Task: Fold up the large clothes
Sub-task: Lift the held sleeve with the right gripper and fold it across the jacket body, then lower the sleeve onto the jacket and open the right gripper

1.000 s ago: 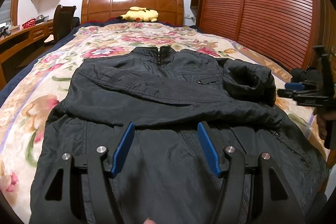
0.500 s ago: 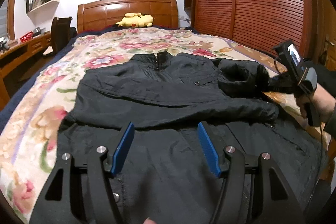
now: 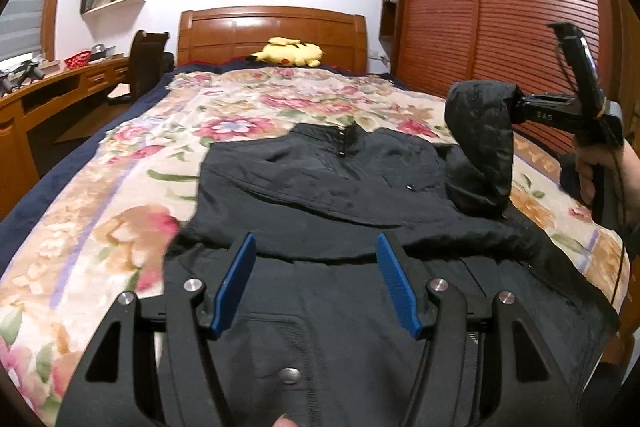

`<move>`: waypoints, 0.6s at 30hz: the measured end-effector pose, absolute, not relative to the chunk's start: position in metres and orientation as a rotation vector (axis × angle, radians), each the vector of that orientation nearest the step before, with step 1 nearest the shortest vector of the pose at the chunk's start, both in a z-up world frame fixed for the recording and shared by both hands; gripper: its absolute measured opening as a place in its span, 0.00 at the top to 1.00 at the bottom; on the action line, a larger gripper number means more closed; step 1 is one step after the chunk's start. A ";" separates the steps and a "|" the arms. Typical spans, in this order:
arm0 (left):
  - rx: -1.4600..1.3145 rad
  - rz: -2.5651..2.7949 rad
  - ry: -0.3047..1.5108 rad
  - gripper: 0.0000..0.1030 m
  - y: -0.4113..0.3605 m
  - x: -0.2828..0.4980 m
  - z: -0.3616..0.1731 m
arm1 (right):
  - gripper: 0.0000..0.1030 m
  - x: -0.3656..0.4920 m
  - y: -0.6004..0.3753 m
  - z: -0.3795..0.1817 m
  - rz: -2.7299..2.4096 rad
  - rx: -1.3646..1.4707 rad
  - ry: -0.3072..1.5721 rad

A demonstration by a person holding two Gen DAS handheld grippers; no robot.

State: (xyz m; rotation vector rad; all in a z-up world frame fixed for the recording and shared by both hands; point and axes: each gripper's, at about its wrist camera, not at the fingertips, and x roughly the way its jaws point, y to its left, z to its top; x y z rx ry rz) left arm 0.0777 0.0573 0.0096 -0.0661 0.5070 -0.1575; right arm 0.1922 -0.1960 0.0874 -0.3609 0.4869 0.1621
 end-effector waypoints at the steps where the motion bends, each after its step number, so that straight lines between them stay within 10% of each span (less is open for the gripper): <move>1: -0.072 -0.150 0.504 0.40 0.062 0.077 0.010 | 0.92 0.190 -0.187 0.090 0.184 -0.364 0.480; 18: -0.124 -0.060 0.471 0.39 0.115 0.061 0.018 | 0.93 0.144 -0.061 0.118 0.499 -0.375 0.411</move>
